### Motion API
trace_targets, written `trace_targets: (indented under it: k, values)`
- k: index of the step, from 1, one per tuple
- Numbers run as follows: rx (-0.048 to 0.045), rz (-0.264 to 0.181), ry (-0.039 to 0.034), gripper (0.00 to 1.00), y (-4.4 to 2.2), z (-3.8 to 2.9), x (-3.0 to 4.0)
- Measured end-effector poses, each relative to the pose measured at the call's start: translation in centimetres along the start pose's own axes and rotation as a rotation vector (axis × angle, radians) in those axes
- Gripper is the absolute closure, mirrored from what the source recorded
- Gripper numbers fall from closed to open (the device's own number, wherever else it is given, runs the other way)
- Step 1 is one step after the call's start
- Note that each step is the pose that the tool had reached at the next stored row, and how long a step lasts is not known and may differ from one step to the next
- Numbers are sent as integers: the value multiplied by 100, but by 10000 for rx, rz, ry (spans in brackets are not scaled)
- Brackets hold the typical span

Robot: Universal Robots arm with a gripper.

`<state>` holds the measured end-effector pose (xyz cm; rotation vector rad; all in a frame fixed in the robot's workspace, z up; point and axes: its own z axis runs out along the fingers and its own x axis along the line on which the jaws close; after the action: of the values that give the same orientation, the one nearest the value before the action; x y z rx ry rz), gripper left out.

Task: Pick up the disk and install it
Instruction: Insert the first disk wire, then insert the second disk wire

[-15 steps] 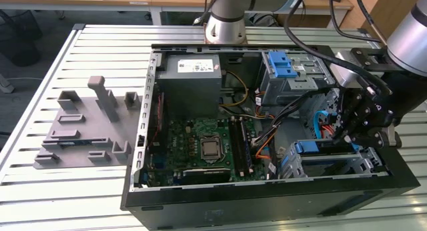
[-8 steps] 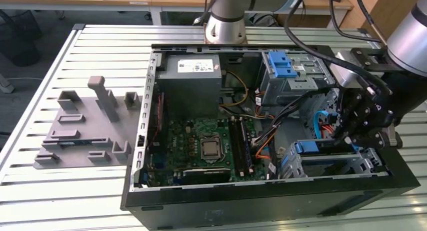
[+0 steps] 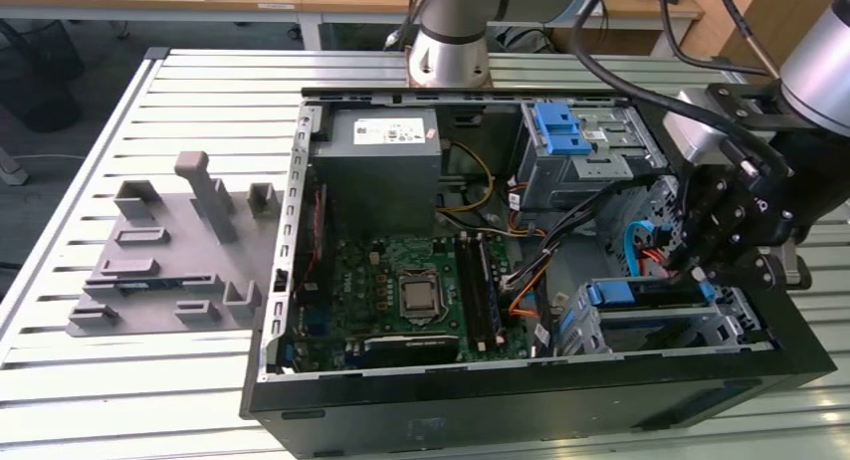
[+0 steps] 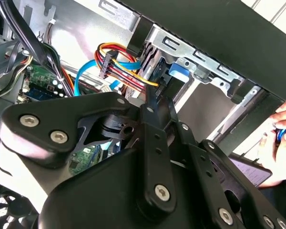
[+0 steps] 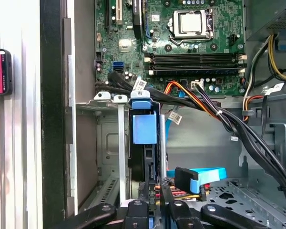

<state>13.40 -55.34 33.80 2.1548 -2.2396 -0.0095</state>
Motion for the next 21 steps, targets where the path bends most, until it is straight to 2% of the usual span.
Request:
trace_targets:
  k: [3,6,7,8,9,21]
  values:
    - [0,0,0,76,1,-31,1]
    - [0,0,-4,77,1,-32,1]
    - [0,0,0,84,1,-34,1]
    - [0,-1,0,84,1,-35,1]
    - [0,-1,0,89,1,-35,1]
    - [0,0,0,89,1,-41,1]
